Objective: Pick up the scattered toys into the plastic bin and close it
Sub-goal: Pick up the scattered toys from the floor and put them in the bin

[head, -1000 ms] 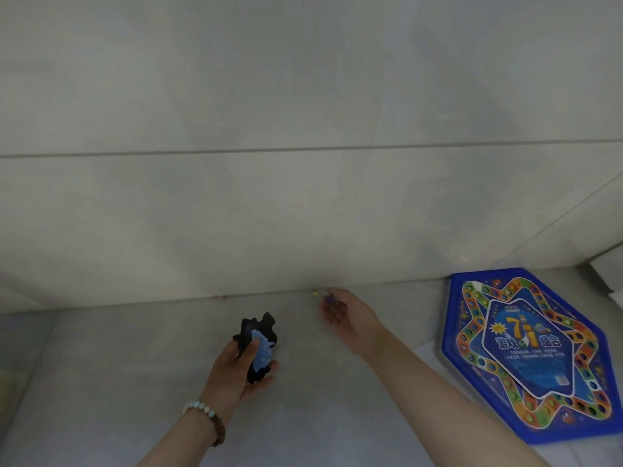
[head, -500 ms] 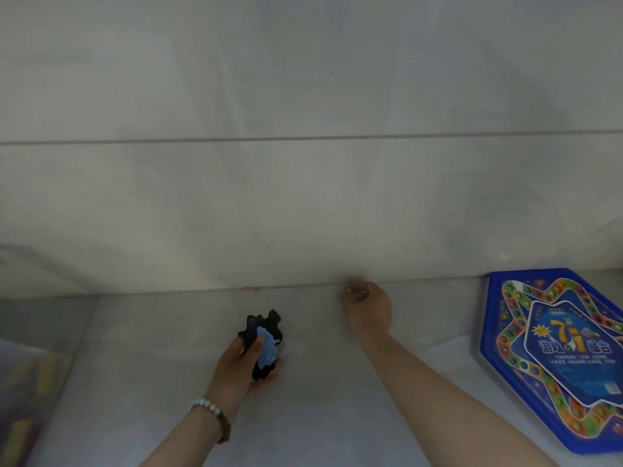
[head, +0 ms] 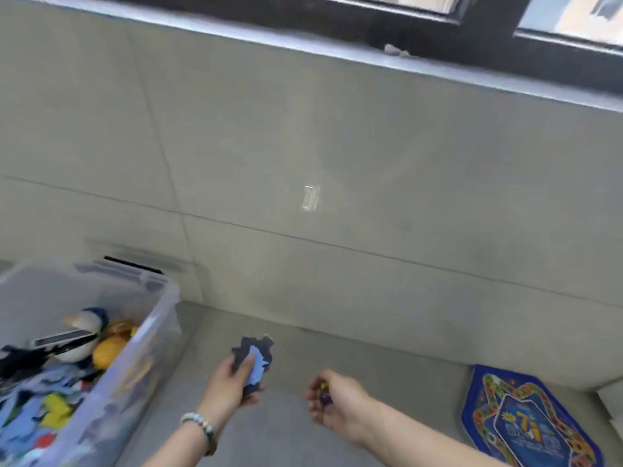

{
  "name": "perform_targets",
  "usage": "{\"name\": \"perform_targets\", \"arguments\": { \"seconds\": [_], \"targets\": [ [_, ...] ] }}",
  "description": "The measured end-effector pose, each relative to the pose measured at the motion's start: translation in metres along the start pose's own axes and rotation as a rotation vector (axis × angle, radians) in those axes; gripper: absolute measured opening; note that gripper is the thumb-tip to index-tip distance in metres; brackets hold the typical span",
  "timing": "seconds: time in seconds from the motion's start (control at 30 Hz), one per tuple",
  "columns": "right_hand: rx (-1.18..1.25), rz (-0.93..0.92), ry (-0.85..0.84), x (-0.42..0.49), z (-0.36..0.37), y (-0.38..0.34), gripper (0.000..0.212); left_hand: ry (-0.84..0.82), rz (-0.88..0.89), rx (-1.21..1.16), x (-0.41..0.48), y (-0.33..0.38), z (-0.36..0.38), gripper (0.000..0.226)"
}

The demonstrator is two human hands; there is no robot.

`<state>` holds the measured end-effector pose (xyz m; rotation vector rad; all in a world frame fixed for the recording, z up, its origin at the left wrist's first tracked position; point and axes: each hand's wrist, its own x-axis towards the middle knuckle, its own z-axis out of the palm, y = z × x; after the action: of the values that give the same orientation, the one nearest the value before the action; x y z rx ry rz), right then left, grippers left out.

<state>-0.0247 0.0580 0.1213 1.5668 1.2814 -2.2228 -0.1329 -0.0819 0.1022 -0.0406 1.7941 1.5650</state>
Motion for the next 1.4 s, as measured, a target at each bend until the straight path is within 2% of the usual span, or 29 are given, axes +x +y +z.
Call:
{"name": "perform_targets", "arguments": {
  "seconds": [0.2, 0.3, 0.37, 0.43, 0.5, 0.63, 0.73, 0.83, 0.9, 1.0, 1.1, 1.17, 1.23, 1.37, 1.4],
  "targets": [
    [0.010, -0.066, -0.300, -0.067, 0.159, -0.017, 0.018, 0.172, 0.177, 0.034, -0.064, 0.065, -0.147, 0.011],
    [-0.027, -0.078, -0.411, -0.085, 0.235, -0.008, 0.020, 0.282, 0.157, 0.043, -0.078, 0.066, -0.216, 0.034],
    [-0.008, -0.077, -0.441, -0.092, 0.273, -0.002, 0.030, 0.306, 0.092, -0.015, -0.084, 0.058, -0.251, 0.047],
    [0.020, -0.055, -0.436, -0.090, 0.292, 0.002, 0.047, 0.243, -0.015, 0.000, -0.087, 0.040, -0.268, 0.058],
    [-0.058, -0.079, -0.415, -0.084, 0.295, 0.007, 0.052, 0.209, -0.070, -0.015, -0.094, 0.028, -0.270, 0.055],
    [-0.275, -0.146, -0.339, -0.062, 0.275, 0.016, 0.045, 0.171, -0.080, -0.105, -0.101, 0.012, -0.263, 0.057],
    [-0.323, -0.160, -0.368, -0.048, 0.262, 0.016, 0.053, 0.117, -0.083, 0.045, -0.099, -0.003, -0.251, 0.058],
    [-0.421, -0.201, -0.417, -0.038, 0.261, 0.015, 0.062, 0.087, 0.074, 0.280, -0.099, -0.020, -0.233, 0.048],
    [-0.548, -0.273, -0.414, -0.037, 0.265, 0.014, 0.064, 0.108, 0.159, 0.328, -0.097, -0.028, -0.227, 0.040],
    [-0.912, -0.482, -0.373, -0.031, 0.270, 0.011, 0.067, 0.153, 0.203, 0.380, -0.093, -0.032, -0.227, 0.037],
    [-1.511, -0.791, -0.305, -0.017, 0.265, 0.007, 0.061, 0.177, 0.210, 0.400, -0.086, -0.037, -0.229, 0.036],
    [-1.696, -0.933, -0.267, -0.014, 0.259, 0.009, 0.054, 0.157, 0.213, 0.426, -0.084, -0.039, -0.228, 0.028],
    [-1.707, -1.031, -0.237, -0.013, 0.252, 0.014, 0.051, 0.117, 0.207, 0.470, -0.087, -0.037, -0.228, 0.019],
    [-1.685, -1.091, -0.244, -0.019, 0.218, 0.027, 0.078, -0.041, 0.162, 0.629, -0.093, -0.037, -0.235, 0.024],
    [-1.674, -1.065, -0.237, -0.023, 0.205, 0.030, 0.071, -0.080, 0.139, 0.658, -0.094, -0.038, -0.236, 0.027]
  ]
}}
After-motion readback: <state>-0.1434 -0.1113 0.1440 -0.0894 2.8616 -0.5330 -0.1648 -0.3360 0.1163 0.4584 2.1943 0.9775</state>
